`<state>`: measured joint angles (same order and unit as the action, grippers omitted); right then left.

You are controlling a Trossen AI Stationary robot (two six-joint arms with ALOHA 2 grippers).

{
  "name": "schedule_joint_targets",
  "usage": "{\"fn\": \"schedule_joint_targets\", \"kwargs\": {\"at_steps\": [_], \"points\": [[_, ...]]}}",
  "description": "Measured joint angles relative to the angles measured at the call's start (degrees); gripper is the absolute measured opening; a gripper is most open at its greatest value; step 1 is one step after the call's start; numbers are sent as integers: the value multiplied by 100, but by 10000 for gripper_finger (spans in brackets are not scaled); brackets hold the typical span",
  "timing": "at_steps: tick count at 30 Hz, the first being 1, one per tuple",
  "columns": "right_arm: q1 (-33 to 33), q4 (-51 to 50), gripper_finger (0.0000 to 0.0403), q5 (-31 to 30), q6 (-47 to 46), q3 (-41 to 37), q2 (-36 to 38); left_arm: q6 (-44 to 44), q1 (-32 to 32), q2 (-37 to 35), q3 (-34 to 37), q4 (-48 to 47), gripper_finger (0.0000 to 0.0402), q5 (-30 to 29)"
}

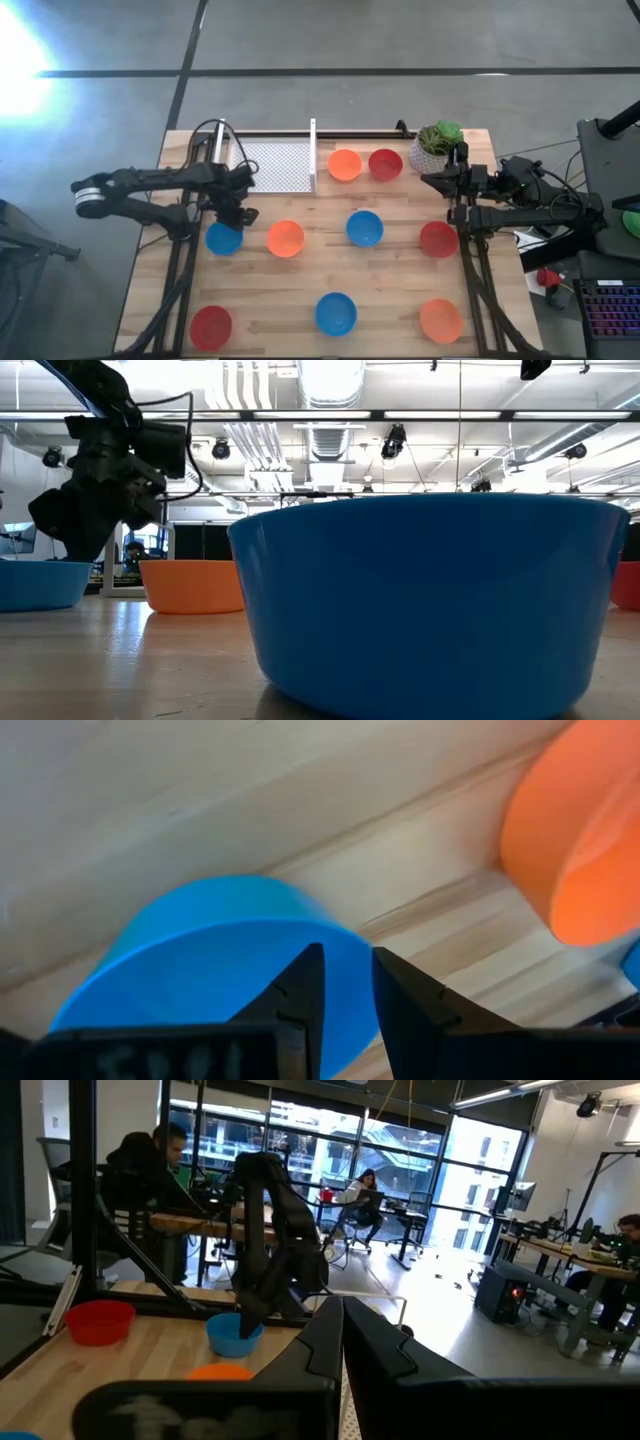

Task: Pick & Place Mini bowls
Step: Put the left blue bowl on the shelf

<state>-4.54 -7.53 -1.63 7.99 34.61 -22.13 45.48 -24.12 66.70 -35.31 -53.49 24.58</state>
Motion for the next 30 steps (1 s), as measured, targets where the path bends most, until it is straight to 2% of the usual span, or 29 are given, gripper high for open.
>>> {"fn": "schedule_joint_targets", "kwargs": {"at_steps": [8,17,30], "points": [[0,0,8,0,15,0,0,216,2,349,0,102,78,92],[0,0,8,0,15,0,0,180,7,351,-5,100,78,686],[0,0,8,0,19,0,0,-29,249,340,-2,182,78,214]]}}
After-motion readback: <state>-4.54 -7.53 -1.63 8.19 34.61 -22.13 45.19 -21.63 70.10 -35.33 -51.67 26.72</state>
